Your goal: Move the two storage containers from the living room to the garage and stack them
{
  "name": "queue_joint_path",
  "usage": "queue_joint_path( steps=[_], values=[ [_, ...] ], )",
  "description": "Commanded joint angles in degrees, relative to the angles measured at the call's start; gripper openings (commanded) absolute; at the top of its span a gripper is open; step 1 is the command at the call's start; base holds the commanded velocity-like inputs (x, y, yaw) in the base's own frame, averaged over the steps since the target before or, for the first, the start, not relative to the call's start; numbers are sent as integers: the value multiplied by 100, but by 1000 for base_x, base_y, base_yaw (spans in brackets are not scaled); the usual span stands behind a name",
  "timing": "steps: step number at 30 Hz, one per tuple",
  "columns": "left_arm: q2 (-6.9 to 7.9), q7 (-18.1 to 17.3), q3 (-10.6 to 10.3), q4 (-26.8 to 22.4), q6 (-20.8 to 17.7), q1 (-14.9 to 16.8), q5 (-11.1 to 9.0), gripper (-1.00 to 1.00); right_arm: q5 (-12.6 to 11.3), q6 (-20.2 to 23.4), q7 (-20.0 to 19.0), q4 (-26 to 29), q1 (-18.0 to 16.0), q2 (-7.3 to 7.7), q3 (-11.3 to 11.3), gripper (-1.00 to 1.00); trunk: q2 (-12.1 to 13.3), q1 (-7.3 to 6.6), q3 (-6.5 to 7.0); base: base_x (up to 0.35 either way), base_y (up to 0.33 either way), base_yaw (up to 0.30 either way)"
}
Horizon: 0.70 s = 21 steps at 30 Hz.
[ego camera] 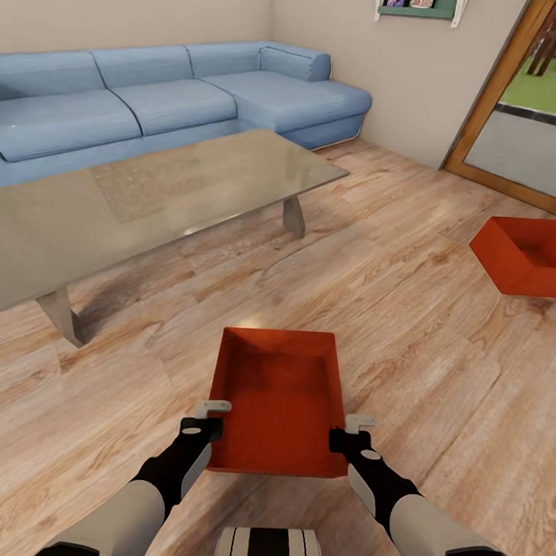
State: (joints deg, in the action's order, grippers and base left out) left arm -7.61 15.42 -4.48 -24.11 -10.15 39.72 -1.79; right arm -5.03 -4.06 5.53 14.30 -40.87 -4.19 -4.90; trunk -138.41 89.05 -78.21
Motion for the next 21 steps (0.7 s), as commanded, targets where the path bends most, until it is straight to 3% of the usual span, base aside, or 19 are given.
queue_joint_path(
  steps=[1,11,21],
  values=[
    [7,54,-25,-20,-52,1,83,-100,-58,-25,57,-11,-2,5,-2,-100,-1,-1,-3,0,0,0],
    [-7,58,-21,-30,-49,5,83,-100,-59,-24,63,-15,-2,6,-1,-100,-1,-1,-3,0,0,0],
    [5,49,-16,-32,-66,1,83,-100,-35,-24,71,-18,0,6,-2,-100,400,-220,176,0,0,0]
  ],
)
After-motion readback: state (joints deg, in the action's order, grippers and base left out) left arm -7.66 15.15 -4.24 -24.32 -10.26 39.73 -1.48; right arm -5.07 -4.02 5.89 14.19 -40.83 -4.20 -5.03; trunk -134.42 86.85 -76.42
